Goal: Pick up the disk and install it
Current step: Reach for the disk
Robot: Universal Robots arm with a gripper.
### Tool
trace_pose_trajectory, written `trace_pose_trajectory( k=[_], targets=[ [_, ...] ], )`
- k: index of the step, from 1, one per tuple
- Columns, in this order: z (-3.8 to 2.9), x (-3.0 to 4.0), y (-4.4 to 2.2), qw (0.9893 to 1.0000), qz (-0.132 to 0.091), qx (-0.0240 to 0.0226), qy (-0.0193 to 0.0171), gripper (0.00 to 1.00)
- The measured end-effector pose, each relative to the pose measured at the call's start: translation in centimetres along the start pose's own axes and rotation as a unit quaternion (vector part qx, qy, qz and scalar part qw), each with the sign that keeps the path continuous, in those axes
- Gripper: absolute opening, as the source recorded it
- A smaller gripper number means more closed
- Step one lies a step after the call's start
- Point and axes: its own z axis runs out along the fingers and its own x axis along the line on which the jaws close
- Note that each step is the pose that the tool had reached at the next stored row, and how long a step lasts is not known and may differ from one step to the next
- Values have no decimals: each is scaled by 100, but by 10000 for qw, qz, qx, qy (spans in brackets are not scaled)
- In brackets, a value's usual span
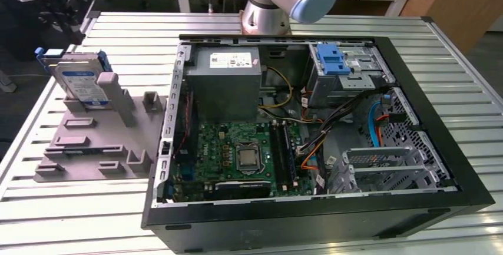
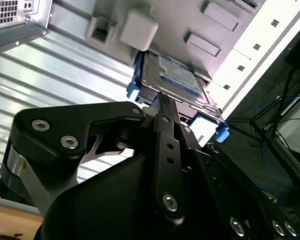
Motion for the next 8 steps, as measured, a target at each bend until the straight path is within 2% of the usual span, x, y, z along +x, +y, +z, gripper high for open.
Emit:
trace_pose_trajectory(
  k=[8],
  targets=[
    [34,352,41,10000,1,0,1,11]
  ],
)
